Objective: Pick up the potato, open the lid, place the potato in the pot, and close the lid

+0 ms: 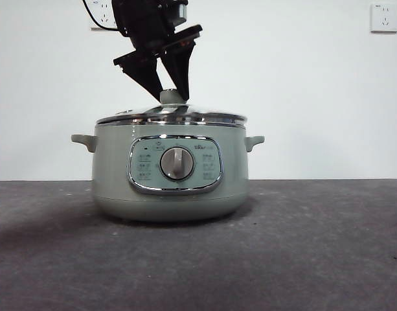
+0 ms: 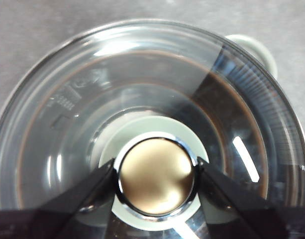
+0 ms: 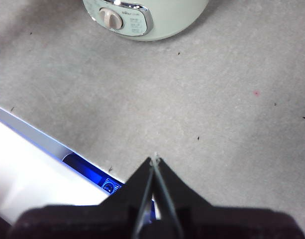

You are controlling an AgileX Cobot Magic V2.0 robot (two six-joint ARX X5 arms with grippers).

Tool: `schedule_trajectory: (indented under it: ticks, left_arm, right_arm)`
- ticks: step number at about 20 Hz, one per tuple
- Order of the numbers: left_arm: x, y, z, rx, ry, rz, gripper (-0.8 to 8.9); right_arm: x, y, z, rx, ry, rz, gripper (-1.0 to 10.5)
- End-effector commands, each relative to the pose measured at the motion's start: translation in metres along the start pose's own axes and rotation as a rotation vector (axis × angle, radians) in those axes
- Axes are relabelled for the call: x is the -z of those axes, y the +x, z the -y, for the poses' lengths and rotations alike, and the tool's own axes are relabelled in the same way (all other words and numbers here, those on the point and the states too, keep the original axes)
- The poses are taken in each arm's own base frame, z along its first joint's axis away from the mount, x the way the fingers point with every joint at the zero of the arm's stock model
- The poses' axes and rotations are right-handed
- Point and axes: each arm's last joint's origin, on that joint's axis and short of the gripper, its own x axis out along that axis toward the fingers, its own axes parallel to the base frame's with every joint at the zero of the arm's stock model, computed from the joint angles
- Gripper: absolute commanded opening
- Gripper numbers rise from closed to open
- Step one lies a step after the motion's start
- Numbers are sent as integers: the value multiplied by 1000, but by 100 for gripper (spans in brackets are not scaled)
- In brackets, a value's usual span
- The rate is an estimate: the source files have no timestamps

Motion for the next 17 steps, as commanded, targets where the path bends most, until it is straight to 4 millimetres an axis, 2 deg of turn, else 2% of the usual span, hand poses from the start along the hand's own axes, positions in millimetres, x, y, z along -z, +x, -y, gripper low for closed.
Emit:
schedule_trajectory:
  ticks: [1,7,14,15,17]
  left_arm:
    - [3,20,-4,-26,-8,-52,-9]
    - [4,20,-1,-74,31,-69,-9]
    - [3,21,3,-26,44,-58,3]
    - [2,21,3,-32,41,-51,26]
    - [0,21,2,-48,22,-32,189]
  right_arm:
    - [4,2,0,7,6,-33,-3]
    - [4,2,0,7,6,-33,-3]
    - [4,2,0,7,6,-33,-3]
    - [4,2,0,7,6,-33,-3]
    - [4,2,0,7,6,-33,-3]
